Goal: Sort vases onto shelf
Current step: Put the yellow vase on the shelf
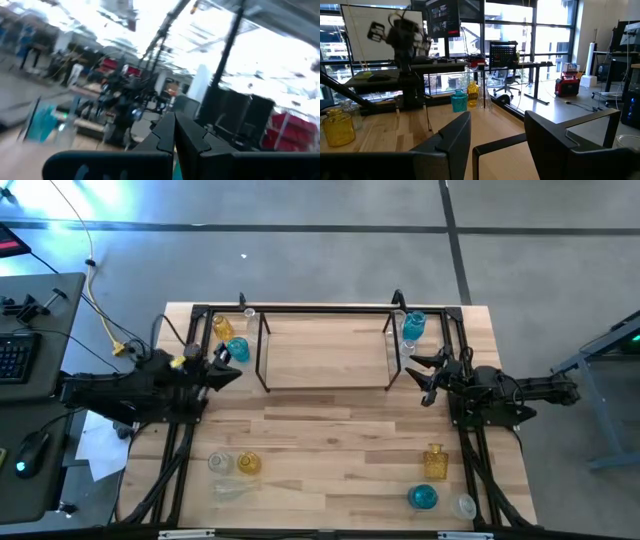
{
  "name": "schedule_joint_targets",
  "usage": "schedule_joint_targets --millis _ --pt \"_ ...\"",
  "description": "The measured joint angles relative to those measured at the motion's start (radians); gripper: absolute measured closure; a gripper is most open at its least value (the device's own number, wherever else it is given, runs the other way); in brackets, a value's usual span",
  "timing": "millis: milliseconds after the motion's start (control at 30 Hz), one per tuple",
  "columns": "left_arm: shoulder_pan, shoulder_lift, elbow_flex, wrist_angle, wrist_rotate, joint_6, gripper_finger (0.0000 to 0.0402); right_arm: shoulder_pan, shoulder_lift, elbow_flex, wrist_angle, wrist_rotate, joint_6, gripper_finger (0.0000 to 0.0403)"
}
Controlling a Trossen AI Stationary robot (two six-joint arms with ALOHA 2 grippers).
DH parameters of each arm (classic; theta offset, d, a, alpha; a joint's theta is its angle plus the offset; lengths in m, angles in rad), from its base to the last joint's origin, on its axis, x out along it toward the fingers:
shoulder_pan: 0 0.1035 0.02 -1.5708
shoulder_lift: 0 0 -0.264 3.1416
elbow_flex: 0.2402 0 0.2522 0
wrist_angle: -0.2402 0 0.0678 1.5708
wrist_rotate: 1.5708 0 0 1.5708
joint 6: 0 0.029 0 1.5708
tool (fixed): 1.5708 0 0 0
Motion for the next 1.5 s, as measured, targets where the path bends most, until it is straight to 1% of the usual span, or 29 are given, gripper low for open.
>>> schedule_joint_targets --millis 100,267,367,567,600,667,767,867,967,1033,1133,1267,1400,1500 --pt "-0.035 0.046 0.107 -0.042 -0.01 0.089 0.0401 0.0 0.0 0.0 0.0 0.0 0.0 0.0233" --pt "-0.085 0.172 0.275 -0.123 -0.047 0.247 0.0401 0.0 0.0 0.0 0.0 0.0 0.0 0.0233" --pt "-0.105 0.246 0.341 -0.155 -0.062 0.291 0.0401 0.0 0.0 0.0 0.0 0.0 0.0 0.0233" --pt "-0.141 0.373 0.367 -0.15 -0.074 0.376 0.0401 0.0 0.0 0.0 0.0 0.0 0.0 0.0233" --pt "-0.143 0.401 0.367 -0.149 -0.091 0.402 0.0401 0.0 0.0 0.0 0.0 0.0 0.0 0.0233" --pt "-0.15 0.457 0.367 -0.147 -0.157 0.46 0.0401 0.0 0.0 0.0 0.0 0.0 0.0 0.0233" --pt "-0.164 0.554 0.366 -0.088 -0.273 0.472 0.0401 0.0 0.0 0.0 0.0 0.0 0.0 0.0233" --pt "-0.171 0.63 0.366 0.031 -0.288 0.509 0.0401 0.0 0.0 0.0 0.0 0.0 0.0 0.0233" --pt "-0.171 0.658 0.379 0.183 -0.288 0.522 0.0401 0.0 0.0 0.0 0.0 0.0 0.0 0.0233" --pt "-0.171 0.659 0.416 0.196 -0.293 0.523 0.0401 0.0 0.0 0.0 0.0 0.0 0.0 0.0233" --pt "-0.171 0.659 0.476 0.146 -0.3 0.509 0.0401 0.0 0.0 0.0 0.0 0.0 0.0 0.0233" --pt "-0.184 0.662 0.55 0.069 -0.303 0.438 0.0401 0.0 0.0 0.0 0.0 0.0 0.0 0.0233" --pt "-0.217 0.685 0.615 -0.001 -0.354 0.453 0.0401 0.0 0.0 0.0 0.0 0.0 0.0 0.0233" --pt "-0.248 0.715 0.638 -0.015 -0.393 0.474 0.0401 0.0 0.0 0.0 0.0 0.0 0.0 0.0233"
